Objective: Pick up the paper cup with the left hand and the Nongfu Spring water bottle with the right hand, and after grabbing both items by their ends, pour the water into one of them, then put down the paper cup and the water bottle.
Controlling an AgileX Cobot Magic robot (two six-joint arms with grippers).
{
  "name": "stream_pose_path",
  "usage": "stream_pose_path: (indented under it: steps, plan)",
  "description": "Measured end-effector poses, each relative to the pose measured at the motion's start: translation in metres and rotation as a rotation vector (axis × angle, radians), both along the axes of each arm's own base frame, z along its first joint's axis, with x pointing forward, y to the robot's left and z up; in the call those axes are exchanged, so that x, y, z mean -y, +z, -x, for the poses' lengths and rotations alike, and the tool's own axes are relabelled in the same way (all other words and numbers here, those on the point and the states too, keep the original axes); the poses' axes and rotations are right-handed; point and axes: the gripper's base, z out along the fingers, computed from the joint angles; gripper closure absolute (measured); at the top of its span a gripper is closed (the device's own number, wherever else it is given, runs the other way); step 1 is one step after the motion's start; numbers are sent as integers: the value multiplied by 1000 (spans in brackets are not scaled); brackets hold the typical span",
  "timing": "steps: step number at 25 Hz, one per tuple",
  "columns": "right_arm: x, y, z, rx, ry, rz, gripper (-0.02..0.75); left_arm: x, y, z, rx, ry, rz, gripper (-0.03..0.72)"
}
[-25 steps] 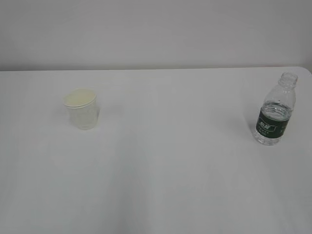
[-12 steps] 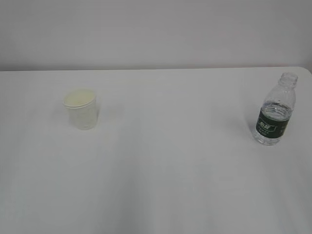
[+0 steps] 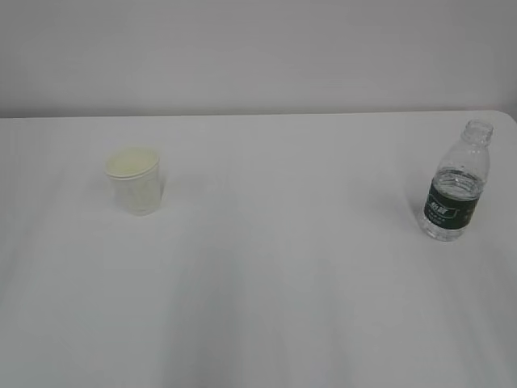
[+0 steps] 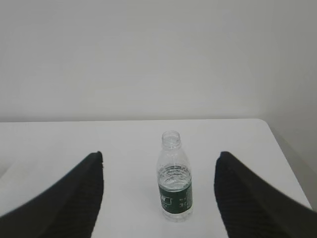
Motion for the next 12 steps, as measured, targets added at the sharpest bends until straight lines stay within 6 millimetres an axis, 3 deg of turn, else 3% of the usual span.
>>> stream_pose_path:
  steps: [12]
  plan:
    - [1,7,-38,44,-26,-44,206,12,-11,-38,-52,-51,-7,194]
